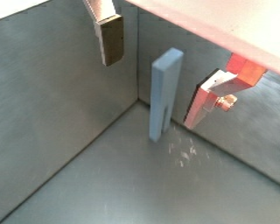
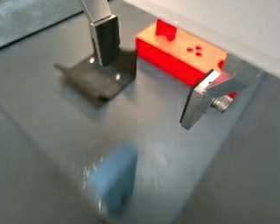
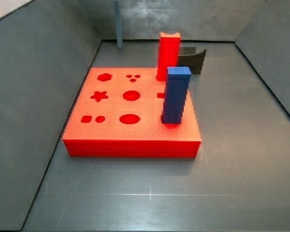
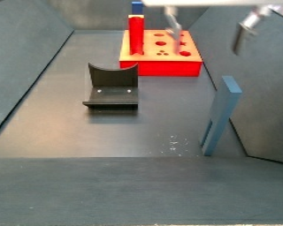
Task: Pick up the double-square object. Move up. Move to above the board. Insert the double-square object.
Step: Pick up the double-square object.
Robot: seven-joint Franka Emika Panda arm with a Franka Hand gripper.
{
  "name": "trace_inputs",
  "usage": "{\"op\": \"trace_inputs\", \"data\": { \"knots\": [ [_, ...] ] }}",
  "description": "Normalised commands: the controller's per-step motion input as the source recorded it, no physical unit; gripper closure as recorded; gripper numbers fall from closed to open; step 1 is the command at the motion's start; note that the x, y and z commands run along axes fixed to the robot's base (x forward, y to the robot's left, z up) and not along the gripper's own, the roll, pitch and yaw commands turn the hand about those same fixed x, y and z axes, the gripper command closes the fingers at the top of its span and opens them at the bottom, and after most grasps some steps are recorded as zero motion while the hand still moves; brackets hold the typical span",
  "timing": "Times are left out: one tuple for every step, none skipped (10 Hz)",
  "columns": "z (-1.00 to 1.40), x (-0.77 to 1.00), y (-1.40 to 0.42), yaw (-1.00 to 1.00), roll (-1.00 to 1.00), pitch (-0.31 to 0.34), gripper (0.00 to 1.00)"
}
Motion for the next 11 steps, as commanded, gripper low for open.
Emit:
{"op": "trace_inputs", "data": {
  "knots": [
    [-0.26, -0.11, 0.54, 0.21, 0.0, -0.153, 0.0],
    [-0.12, -0.34, 0.51, 0.1, -0.01, -0.137, 0.0],
    [-0.08, -0.2, 0.49, 0.11, -0.03, -0.103, 0.0],
    [-0.18, 0.0, 0.46, 0.16, 0.0, -0.061, 0.0],
    [-0.27, 0.0, 0.42, 0.11, 0.0, -0.054, 0.0],
    [-0.36, 0.0, 0.28, 0.09, 0.0, -0.087, 0.0],
    [-0.52, 0.0, 0.2, 0.07, 0.0, -0.123, 0.0],
    [-0.54, 0.0, 0.13, 0.05, 0.0, -0.123, 0.0],
    [-0.48, 0.0, 0.04, 0.0, -0.1, -0.11, 0.0],
    [-0.35, -0.05, 0.03, 0.0, -0.29, -0.107, 0.0],
    [-0.19, -0.12, 0.03, 0.0, -0.32, -0.111, 0.0]
  ]
}}
